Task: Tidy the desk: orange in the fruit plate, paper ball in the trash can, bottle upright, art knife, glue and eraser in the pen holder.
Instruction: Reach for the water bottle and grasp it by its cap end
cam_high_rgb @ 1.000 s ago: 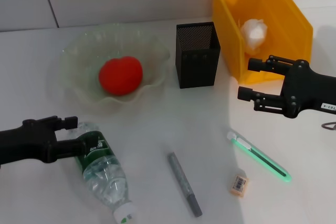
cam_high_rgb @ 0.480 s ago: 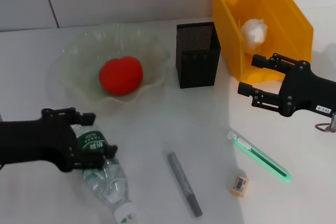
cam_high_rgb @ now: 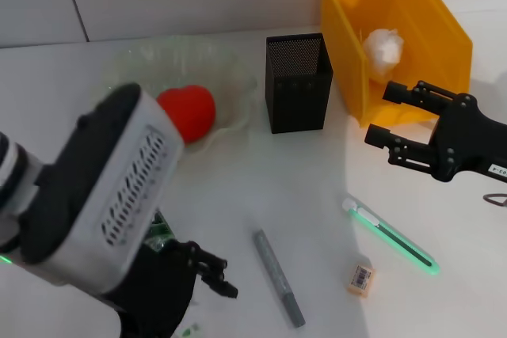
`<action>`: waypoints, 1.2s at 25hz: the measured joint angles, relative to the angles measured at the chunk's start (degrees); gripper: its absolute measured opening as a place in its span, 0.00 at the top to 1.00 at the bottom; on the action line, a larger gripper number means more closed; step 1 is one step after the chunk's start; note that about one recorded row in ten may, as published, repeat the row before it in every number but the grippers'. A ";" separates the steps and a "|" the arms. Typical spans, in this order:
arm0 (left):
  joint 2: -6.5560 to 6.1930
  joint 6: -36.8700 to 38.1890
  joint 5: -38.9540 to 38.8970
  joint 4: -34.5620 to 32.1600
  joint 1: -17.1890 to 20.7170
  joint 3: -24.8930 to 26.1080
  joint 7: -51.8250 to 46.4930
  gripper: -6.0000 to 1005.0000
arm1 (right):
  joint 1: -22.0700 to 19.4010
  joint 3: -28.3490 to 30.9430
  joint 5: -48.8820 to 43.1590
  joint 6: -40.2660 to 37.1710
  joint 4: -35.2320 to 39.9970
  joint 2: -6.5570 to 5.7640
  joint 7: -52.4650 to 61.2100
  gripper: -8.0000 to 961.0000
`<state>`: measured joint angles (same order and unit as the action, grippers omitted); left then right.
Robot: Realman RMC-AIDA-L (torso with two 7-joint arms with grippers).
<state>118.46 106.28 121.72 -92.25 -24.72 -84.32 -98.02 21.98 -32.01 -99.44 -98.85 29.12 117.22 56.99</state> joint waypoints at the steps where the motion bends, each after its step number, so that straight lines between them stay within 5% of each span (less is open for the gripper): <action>1: 0.07 0.80 1.68 -0.01 -1.78 -2.63 1.79 0.18 | 0.00 0.00 0.00 0.00 0.00 0.00 0.00 0.23; 2: 0.07 0.80 1.68 -0.01 -1.78 -2.63 1.79 0.18 | -0.19 0.00 -0.05 -1.30 -0.75 -0.17 0.30 0.23; 3: 0.20 1.71 5.50 -0.04 -3.54 -8.21 6.93 0.18 | -0.40 -0.03 -0.14 -2.14 -0.80 -0.21 0.30 0.23; 14: 0.21 3.92 11.61 -3.92 -2.48 -13.41 15.81 0.20 | -2.29 -1.55 -2.55 -8.52 0.22 -0.24 0.16 0.23; 18: 0.49 0.25 16.61 -3.59 -2.35 -21.84 18.06 0.20 | -3.39 -1.43 -4.59 -7.86 0.33 -0.08 -1.74 0.23; 23: 0.60 -1.36 17.68 -3.99 -2.34 -23.69 17.09 0.21 | -4.74 -1.45 -6.19 -5.50 0.42 0.48 -3.99 0.23; 30: 0.63 -4.51 20.89 -7.79 -4.20 -25.62 14.71 0.22 | -4.66 -1.41 -7.70 -5.85 -0.07 -1.01 0.41 0.23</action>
<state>119.09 101.77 142.61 -100.03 -28.91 -109.95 -83.31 17.32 -33.42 -107.15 -104.70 29.05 116.21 57.40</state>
